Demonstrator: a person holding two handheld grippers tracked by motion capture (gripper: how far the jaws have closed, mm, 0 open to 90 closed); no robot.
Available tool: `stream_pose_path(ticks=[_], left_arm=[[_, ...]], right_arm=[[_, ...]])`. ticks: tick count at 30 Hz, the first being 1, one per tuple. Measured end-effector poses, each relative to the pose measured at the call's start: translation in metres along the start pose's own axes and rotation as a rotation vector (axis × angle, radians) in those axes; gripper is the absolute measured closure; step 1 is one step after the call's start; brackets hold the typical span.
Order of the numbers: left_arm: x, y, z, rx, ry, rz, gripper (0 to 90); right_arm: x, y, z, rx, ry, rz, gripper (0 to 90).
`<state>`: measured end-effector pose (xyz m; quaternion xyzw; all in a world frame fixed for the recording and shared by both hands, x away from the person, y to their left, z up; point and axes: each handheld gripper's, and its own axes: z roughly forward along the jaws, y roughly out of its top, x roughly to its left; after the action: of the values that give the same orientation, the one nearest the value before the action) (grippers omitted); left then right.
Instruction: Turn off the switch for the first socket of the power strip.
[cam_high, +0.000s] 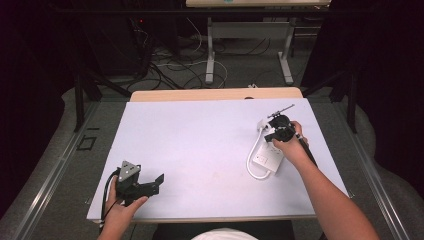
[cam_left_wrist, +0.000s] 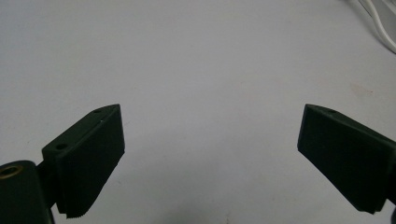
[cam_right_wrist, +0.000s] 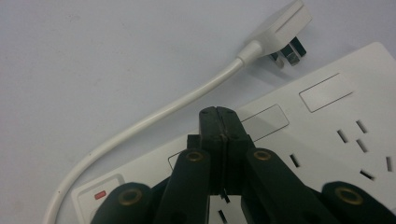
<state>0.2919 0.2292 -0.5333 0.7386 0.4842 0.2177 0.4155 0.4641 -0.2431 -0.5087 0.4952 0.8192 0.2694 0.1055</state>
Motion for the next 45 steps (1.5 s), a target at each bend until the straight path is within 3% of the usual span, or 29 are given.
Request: stream_pose_path(ticks=[3, 10, 13, 15, 26, 39, 41, 43, 45], left_arm=[[0.0, 0.0, 0.0001, 0.0, 0.0, 0.0, 7.3], [0.0001, 0.0, -0.0002, 0.0, 0.0, 0.0, 7.3], [0.0001, 0.0, -0.0003, 0.0, 0.0, 0.0, 7.3], [0.0, 0.0, -0.0002, 0.0, -0.001, 0.001, 7.3], [-0.0001, 0.0, -0.0004, 0.0, -0.001, 0.002, 7.3], [0.0, 0.0, 0.0, 0.001, 0.0, 0.003, 7.3], [-0.0001, 0.0001, 0.0003, 0.001, 0.0, 0.003, 7.3], [-0.0002, 0.0001, 0.0005, 0.0, 0.001, 0.003, 7.3], [-0.0001, 0.0, 0.0009, -0.001, 0.002, -0.001, 7.3]], right_arm=[[0.0011, 0.0005, -0.0003, 0.023, -0.004, 0.016, 90.0], [0.0, -0.001, 0.0022, 0.049, 0.009, -0.003, 90.0], [-0.0007, -0.0016, 0.0023, 0.046, -0.001, -0.024, 90.0], [0.0011, -0.0011, 0.0026, 0.046, 0.0, 0.0, 90.0], [0.0011, -0.0015, 0.0029, 0.041, -0.004, -0.012, 90.0], [0.0028, -0.0031, 0.0036, 0.034, -0.012, 0.013, 90.0], [-0.0002, -0.0053, 0.005, 0.014, -0.018, -0.013, 90.0], [-0.0003, -0.0055, 0.0051, 0.013, -0.017, 0.033, 90.0], [-0.0014, -0.006, 0.0051, 0.008, -0.01, 0.03, 90.0]])
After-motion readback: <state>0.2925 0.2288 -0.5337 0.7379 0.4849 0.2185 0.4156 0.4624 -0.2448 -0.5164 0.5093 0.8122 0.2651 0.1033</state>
